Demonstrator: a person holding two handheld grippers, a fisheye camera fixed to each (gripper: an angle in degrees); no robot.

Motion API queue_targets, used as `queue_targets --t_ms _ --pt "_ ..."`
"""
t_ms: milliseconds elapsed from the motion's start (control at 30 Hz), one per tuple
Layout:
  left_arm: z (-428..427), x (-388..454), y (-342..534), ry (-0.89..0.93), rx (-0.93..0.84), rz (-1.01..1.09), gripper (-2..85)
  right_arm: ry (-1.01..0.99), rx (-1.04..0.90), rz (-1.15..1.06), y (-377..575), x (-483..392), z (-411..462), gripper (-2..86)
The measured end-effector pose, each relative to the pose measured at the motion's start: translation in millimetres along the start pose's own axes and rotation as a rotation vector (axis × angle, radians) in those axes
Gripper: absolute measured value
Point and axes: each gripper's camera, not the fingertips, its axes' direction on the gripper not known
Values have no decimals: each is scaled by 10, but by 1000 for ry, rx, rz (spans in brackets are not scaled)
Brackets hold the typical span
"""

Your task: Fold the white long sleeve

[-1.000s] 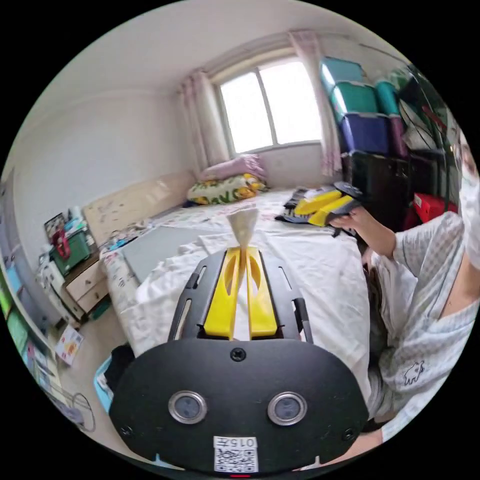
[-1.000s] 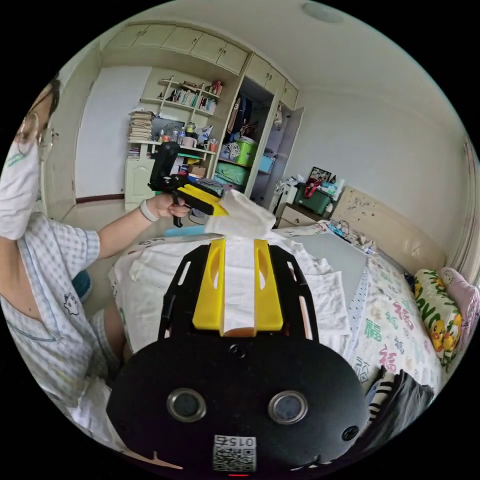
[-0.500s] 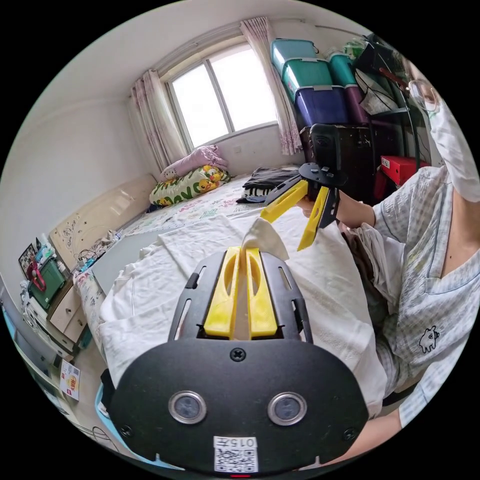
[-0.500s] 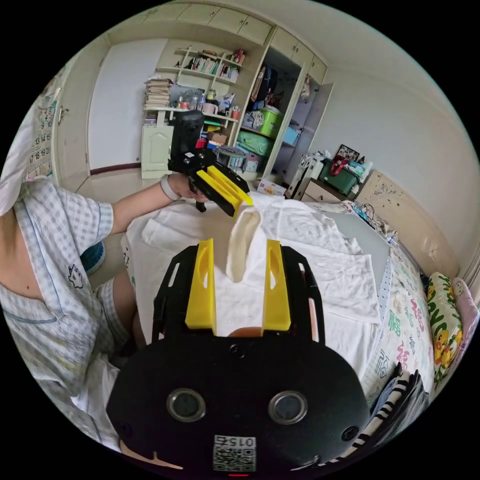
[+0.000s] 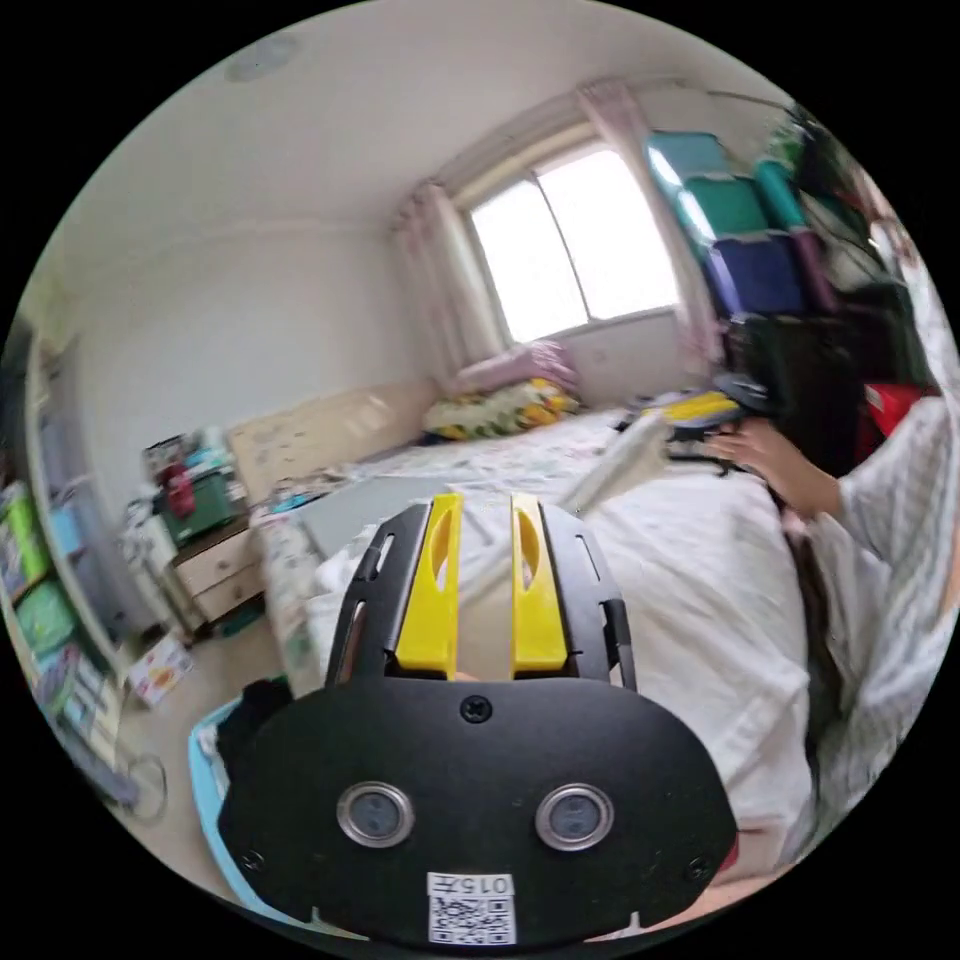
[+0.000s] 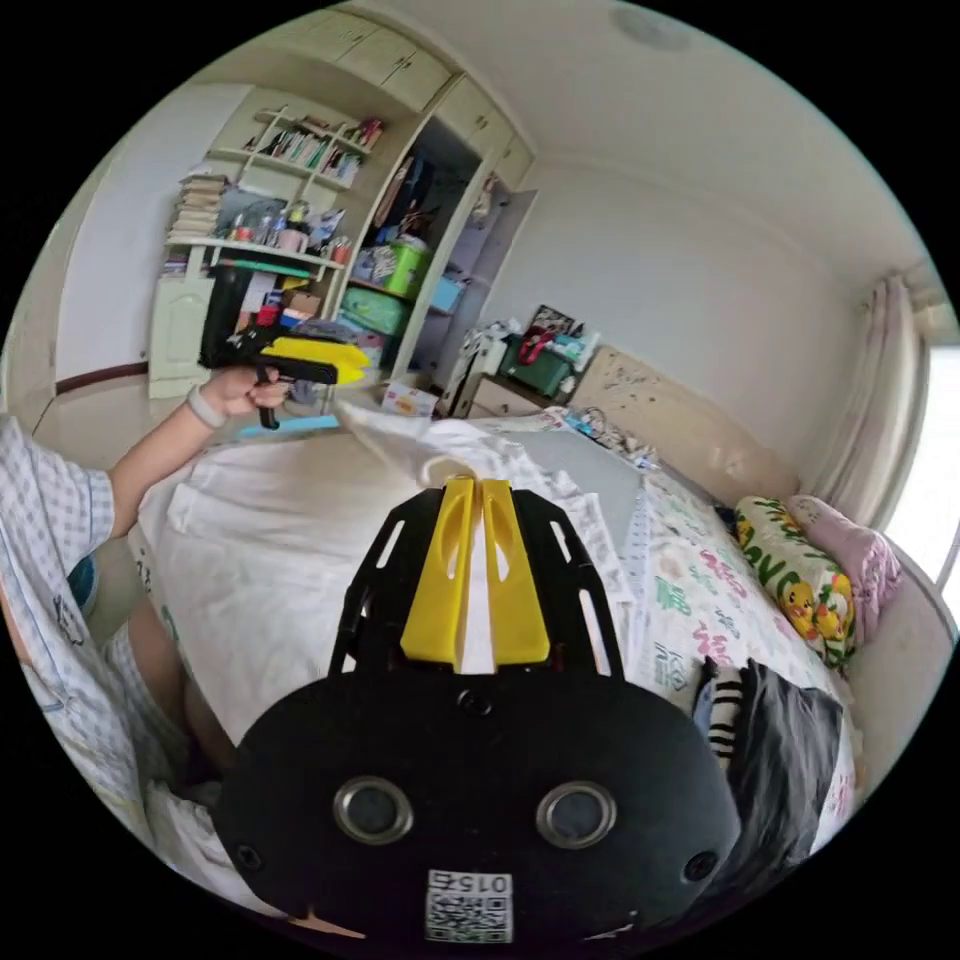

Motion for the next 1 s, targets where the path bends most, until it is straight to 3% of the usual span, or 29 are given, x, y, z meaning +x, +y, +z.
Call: queue_targets --t_ms 67,167,467,800,1000 --pt "-59 -434 123 -149 -60 -84 83 74 37 30 -2 259 -216 -6" --pt "68 -889 197 -102 -205 -175 95 163 41 69 37 512 -443 -7" --pt "327 -1223 -8 -29 -399 -49 111 105 -33 192 399 953 -641 -5" --pt "412 -1626 -331 -120 -548 12 93 70 -76 159 484 1177 -697 -2" --pt "398 -1806 -635 -137 -591 40 90 -49 -333 63 579 1368 -548 23"
